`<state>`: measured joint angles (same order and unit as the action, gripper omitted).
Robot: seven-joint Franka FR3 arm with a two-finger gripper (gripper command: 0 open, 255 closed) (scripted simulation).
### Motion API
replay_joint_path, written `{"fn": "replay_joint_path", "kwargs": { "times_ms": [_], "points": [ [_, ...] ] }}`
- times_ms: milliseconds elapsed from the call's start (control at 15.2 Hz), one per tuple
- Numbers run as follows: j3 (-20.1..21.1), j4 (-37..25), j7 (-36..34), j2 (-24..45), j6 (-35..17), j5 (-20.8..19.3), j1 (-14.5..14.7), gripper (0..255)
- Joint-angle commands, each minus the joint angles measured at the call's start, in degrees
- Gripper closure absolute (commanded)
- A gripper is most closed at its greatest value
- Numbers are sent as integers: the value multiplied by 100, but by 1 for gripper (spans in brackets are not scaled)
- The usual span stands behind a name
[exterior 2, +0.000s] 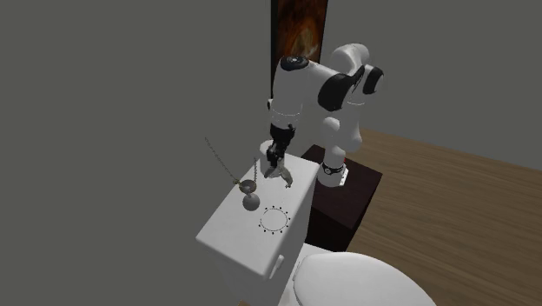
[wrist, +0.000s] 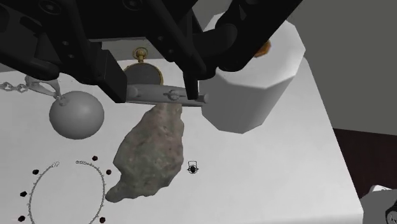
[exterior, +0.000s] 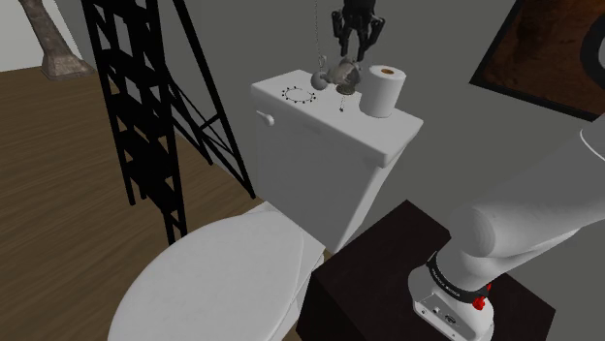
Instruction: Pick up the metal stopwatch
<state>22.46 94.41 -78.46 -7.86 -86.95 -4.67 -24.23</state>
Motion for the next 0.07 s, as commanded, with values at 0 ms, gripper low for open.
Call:
{"fn": "replay_joint_path", "kwargs": {
  "times_ms": [0],
  "points": [
    [2, -67, 1, 17, 53, -7, 0, 255]
  ]
}}
